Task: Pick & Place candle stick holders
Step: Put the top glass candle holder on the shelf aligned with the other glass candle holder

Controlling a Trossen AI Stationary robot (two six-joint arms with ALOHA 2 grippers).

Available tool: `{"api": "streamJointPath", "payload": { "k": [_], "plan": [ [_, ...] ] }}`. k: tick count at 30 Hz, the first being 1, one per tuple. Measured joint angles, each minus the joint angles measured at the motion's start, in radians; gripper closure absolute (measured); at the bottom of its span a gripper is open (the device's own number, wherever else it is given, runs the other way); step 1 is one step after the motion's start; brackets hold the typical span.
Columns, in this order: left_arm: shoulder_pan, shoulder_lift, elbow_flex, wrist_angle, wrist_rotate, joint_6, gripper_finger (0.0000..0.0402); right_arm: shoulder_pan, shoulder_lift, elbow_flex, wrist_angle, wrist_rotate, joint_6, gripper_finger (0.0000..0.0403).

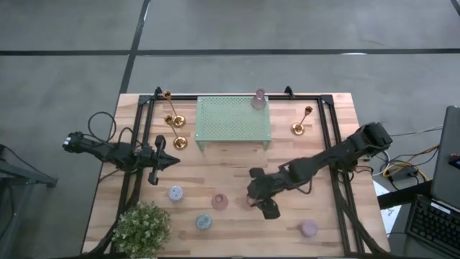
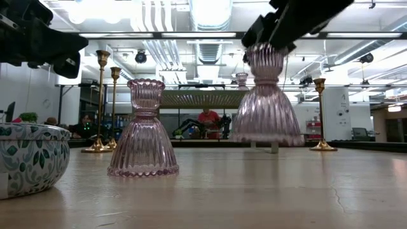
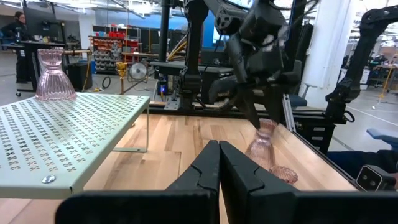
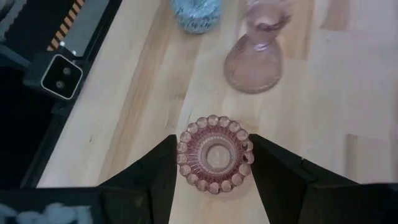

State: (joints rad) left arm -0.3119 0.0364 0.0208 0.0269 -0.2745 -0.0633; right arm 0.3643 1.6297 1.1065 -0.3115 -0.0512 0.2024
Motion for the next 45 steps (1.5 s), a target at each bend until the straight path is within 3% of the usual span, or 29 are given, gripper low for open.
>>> {"api": "streamJointPath", "payload": {
  "k": [7, 17, 23, 38, 45],
  "plan": [
    [0.0, 0.0, -0.001, 0.002, 0.0, 0.0, 0.0394, -0.075, -0.141, 0.0, -0.079, 0.028, 0.012, 0.0225],
    [0.0, 0.0, -0.002, 0.003, 0.0, 0.0, 0.0394, -0.34, -0.371, 0.0, -0.177, 0.032, 0.087, 0.0237],
    [0.0, 0.0, -0.002, 0.004, 0.0, 0.0, 0.0394, -0.467, -0.421, 0.024, -0.208, 0.02, 0.059, 0.0258],
    [0.0, 0.0, -0.002, 0.004, 0.0, 0.0, 0.0394, -0.416, -0.353, -0.048, -0.231, 0.002, 0.022, 0.0265],
    [0.0, 0.0, -0.002, 0.003, 0.0, 0.0, 0.0394, -0.257, -0.368, -0.205, -0.115, 0.249, 0.133, 0.0282]
  ]
}}
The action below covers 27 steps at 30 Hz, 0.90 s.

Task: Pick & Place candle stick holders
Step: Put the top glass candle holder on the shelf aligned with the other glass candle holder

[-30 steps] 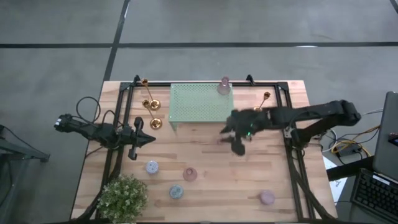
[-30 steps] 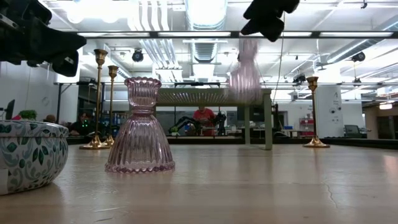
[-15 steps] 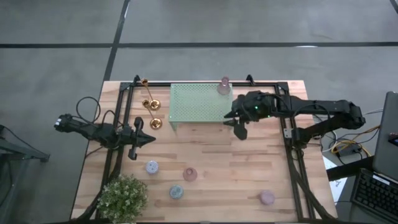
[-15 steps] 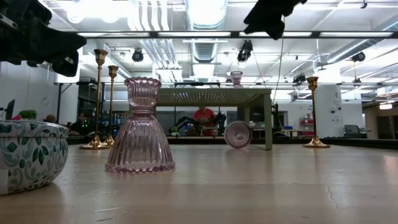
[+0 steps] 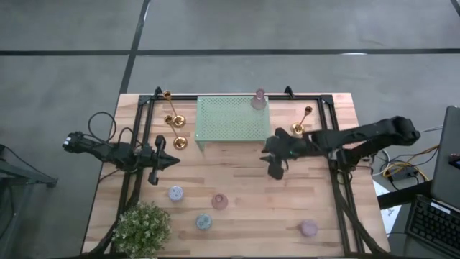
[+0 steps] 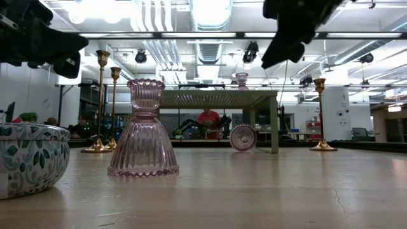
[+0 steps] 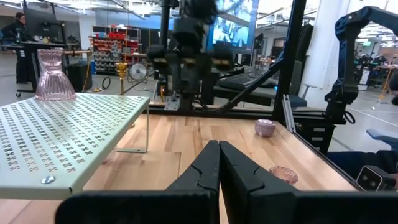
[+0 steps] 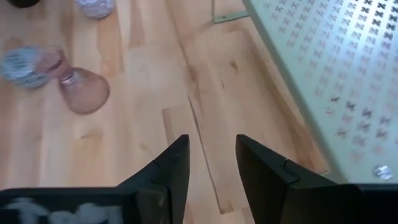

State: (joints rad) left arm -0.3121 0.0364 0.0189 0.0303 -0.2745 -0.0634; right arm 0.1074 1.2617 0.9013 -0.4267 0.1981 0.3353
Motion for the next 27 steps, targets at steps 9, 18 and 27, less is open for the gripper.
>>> {"api": "streamJointPath", "payload": {
  "k": [9, 18, 27],
  "plan": [
    [0.0, 0.0, 0.0, 0.0, 0.0, 0.0, 0.0394, 0.159, -0.011, -0.254, 0.322, 0.33, 0.269, 0.0316],
    [0.0, 0.0, 0.0, 0.0, 0.0, 0.0, 0.0394, 0.193, -0.016, -0.42, 0.438, 0.46, 0.426, 0.0358],
    [0.0, 0.0, 0.0, 0.0, 0.0, 0.0, 0.0394, 0.229, 0.125, -0.395, 0.596, 0.576, 0.26, 0.0393]
  ]
}}
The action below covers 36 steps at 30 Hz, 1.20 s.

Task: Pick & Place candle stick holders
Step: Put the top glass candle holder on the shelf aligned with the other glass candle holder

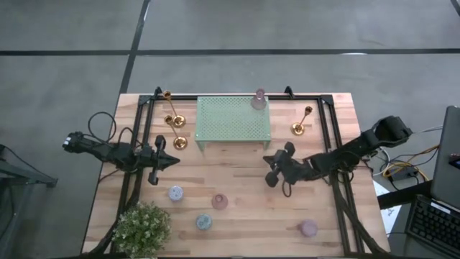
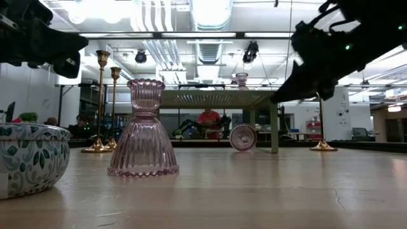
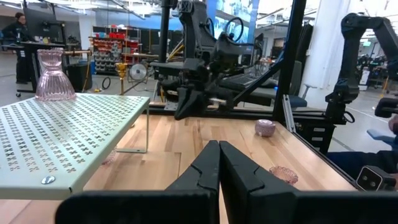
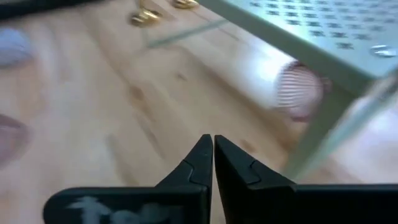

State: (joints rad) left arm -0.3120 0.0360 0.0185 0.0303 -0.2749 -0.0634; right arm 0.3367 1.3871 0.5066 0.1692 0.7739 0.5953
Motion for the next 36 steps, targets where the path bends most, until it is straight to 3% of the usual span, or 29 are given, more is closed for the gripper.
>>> {"api": "streamJointPath", "payload": {
  "k": [5, 10, 21, 26, 31, 36],
  "plan": [
    [0.0, 0.0, 0.0, 0.0, 0.0, 0.0, 0.0394, 0.03, 0.027, 0.025, -0.188, 0.096, 0.095, 0.0394],
    [0.0, 0.0, 0.0, 0.0, 0.0, 0.0, 0.0394, 0.061, -0.031, -0.03, -0.27, 0.143, 0.203, 0.0394],
    [0.0, 0.0, 0.0, 0.0, 0.0, 0.0, 0.0394, -0.031, -0.227, -0.18, -0.267, 0.133, 0.039, 0.0395],
    [0.0, 0.0, 0.0, 0.0, 0.0, 0.0, 0.0394, -0.104, -0.38, -0.245, -0.239, 0.041, -0.077, 0.0395],
    [0.0, 0.0, 0.0, 0.0, 0.0, 0.0, 0.0394, -0.235, -0.508, -0.315, -0.07, -0.209, -0.293, 0.0395],
    [0.0, 0.0, 0.0, 0.0, 0.0, 0.0, 0.0394, -0.387, -0.571, -0.344, -0.054, -0.253, -0.364, 0.0395]
  ]
}}
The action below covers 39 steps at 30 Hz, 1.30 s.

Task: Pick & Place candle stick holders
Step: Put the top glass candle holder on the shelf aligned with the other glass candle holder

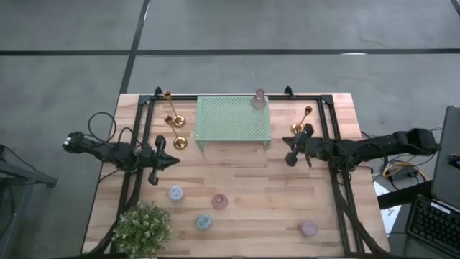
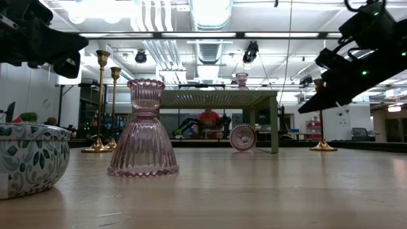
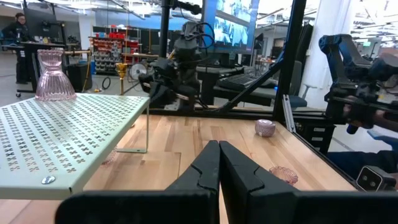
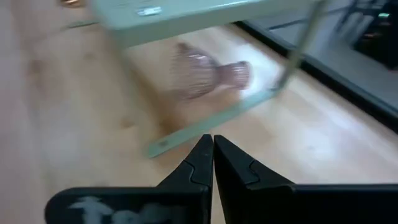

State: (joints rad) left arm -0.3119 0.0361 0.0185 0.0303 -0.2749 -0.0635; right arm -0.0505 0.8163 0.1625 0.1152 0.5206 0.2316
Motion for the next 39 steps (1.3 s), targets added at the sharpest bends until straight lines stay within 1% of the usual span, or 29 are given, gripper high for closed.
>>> {"api": "streamJointPath", "payload": {
  "k": [3, 5, 7, 10, 12, 16, 24, 28, 33, 39],
  "plan": [
    [0.0, 0.0, 0.0, 0.0, 0.0, 0.0, 0.0394, -0.061, -0.008, 0.0, 0.011, 0.009, -0.033, 0.0394],
    [0.0, 0.0, 0.0, 0.0, 0.0, 0.0, 0.0394, -0.085, -0.007, 0.006, 0.042, -0.014, -0.095, 0.0394],
    [0.0, 0.0, 0.0, 0.0, 0.0, 0.0, 0.0394, -0.114, 0.0, 0.015, 0.083, -0.08, -0.127, 0.0394],
    [0.0, 0.0, 0.0, 0.0, 0.0, 0.0, 0.0394, -0.176, 0.02, 0.028, 0.113, -0.224, -0.118, 0.0392],
    [0.0, 0.0, 0.0, 0.0, 0.0, 0.0, 0.0394, -0.211, 0.038, 0.038, 0.116, -0.283, -0.112, 0.0384],
    [0.0, 0.0, 0.0, 0.0, 0.0, 0.0, 0.0394, -0.255, 0.085, 0.046, 0.119, -0.294, -0.112, 0.0351],
    [0.0, 0.0, 0.0, 0.0, 0.0, 0.0, 0.0394, -0.273, 0.208, 0.043, 0.252, -0.298, -0.146, 0.0253],
    [0.0, 0.0, 0.0, 0.0, 0.0, 0.0, 0.0394, -0.274, 0.29, 0.042, 0.327, -0.311, -0.16, 0.0213],
    [0.0, 0.0, 0.0, 0.0, 0.0, 0.0, 0.0394, -0.28, 0.4, 0.046, 0.412, -0.32, -0.167, 0.0183],
    [0.0, 0.0, 0.0, 0.0, 0.0, 0.0, 0.0394, -0.306, 0.524, 0.039, 0.548, -0.323, -0.204, 0.0167]
  ]
}}
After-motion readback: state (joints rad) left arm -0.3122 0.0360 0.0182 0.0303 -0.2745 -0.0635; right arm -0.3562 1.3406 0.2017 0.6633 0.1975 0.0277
